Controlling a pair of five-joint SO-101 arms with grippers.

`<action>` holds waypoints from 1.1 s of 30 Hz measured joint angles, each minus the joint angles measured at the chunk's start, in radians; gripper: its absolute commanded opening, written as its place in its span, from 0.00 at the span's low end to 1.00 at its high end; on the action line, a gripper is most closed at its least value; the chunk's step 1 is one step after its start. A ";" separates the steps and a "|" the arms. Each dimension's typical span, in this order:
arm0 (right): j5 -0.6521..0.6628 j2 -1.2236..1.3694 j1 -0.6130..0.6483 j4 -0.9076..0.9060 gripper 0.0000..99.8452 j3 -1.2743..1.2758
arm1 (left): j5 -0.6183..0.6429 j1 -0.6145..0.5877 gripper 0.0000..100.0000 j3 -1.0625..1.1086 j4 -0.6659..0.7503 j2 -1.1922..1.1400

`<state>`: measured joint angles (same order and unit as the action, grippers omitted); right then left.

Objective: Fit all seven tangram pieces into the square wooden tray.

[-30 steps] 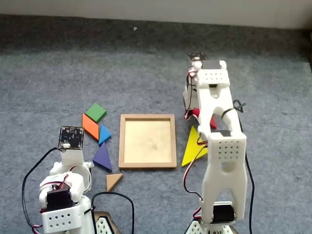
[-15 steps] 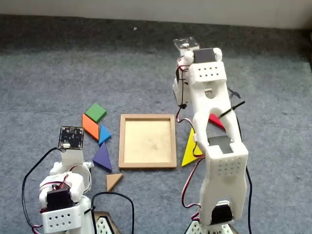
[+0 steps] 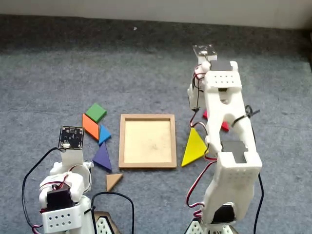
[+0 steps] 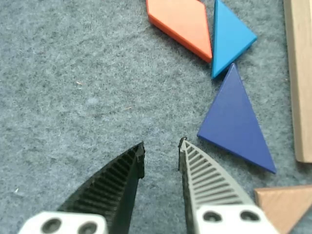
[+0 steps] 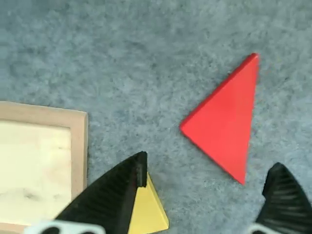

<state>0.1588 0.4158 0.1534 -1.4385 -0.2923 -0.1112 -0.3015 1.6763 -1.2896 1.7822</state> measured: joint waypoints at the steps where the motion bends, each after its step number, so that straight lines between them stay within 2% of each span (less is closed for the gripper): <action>1: 0.002 0.000 -0.003 0.026 0.38 0.014 | 0.000 0.000 0.13 0.000 0.000 0.000; 11: 0.054 0.003 -0.018 0.178 0.38 0.152 | 0.000 0.000 0.13 0.000 0.000 0.000; 18: 0.057 0.172 -0.049 0.172 0.38 0.052 | 0.000 0.000 0.13 0.000 0.000 0.000; 28: 0.063 0.374 -0.068 0.000 0.18 -0.242 | 0.000 0.000 0.13 0.000 0.000 0.000; 33: 0.114 0.430 -0.077 -0.080 0.13 -0.361 | 0.000 0.000 0.13 0.000 0.000 0.000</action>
<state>0.2723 0.8454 0.0767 -1.5182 -0.6529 -0.1112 -0.3015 1.6763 -1.2896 1.7822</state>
